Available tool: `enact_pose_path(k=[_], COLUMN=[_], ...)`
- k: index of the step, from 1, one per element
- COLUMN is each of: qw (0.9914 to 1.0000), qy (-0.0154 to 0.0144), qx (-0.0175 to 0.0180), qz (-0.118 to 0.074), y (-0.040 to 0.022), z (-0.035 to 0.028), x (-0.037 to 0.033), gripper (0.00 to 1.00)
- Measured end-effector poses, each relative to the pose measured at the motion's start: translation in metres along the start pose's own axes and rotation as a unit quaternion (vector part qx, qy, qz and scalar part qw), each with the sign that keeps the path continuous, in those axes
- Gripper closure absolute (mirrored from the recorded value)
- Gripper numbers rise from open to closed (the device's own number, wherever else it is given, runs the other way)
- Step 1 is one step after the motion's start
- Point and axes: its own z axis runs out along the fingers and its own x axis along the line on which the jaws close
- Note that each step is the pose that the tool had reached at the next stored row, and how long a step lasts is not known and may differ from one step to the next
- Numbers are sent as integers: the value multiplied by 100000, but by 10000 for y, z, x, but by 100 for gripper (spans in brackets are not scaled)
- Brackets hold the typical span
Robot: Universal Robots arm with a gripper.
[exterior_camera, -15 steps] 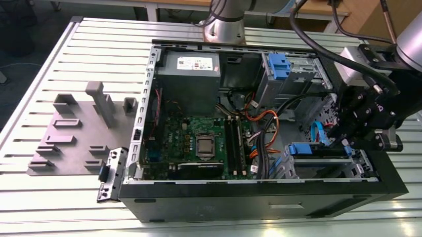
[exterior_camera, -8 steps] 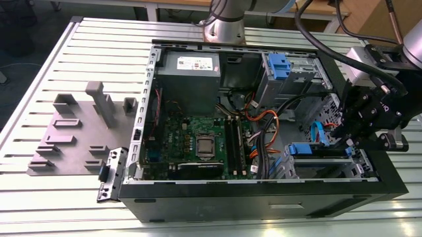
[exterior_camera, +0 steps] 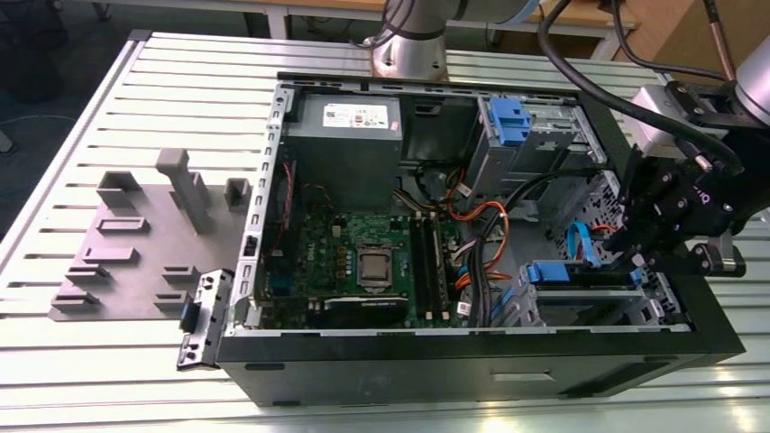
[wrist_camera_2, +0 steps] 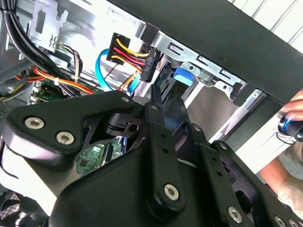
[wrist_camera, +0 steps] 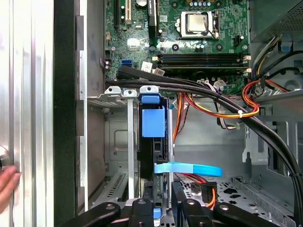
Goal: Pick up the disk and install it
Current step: 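Insert the second disk wire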
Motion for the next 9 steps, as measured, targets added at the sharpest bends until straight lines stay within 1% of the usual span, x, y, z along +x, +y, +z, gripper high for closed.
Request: enact_pose_path(k=[2,4,9], qw=[100000,100000,100000], qy=[2,13,-21], qx=[9,26,44], qz=[-2,-6,-2], y=[0,0,4], z=[0,-15,-102], x=[0,0,0], gripper=[71,71,71])
